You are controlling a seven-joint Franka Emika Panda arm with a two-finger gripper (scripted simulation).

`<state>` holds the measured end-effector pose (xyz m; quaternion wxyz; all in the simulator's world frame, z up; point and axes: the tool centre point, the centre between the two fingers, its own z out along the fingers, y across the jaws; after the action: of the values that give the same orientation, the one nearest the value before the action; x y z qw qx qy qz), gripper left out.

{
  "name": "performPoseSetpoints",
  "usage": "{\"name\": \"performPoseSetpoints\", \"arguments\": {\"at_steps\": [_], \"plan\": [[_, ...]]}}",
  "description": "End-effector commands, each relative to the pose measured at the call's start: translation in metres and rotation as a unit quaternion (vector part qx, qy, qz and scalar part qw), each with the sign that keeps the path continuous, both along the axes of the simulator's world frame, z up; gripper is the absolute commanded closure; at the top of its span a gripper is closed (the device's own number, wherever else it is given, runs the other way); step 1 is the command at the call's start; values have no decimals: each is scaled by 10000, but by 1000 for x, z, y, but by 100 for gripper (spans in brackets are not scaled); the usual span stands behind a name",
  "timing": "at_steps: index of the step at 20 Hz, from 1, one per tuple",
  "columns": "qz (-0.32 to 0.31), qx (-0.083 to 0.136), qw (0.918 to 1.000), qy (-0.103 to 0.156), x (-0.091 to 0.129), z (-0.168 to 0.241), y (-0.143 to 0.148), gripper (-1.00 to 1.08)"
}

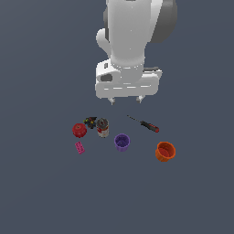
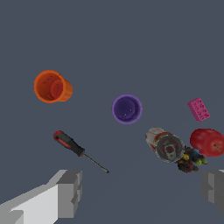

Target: Pick up a designated object from a clutter of objects.

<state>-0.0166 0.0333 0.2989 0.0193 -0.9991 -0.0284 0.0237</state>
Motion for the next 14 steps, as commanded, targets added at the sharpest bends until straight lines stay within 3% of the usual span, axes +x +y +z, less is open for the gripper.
{"name": "performPoseSetpoints", "arguments": {"at_steps": [1,14], "plan": [[0,0,10000,0,0,0,0,-92],[-162,-24,9998,-107,12,4,-22,-92]]}}
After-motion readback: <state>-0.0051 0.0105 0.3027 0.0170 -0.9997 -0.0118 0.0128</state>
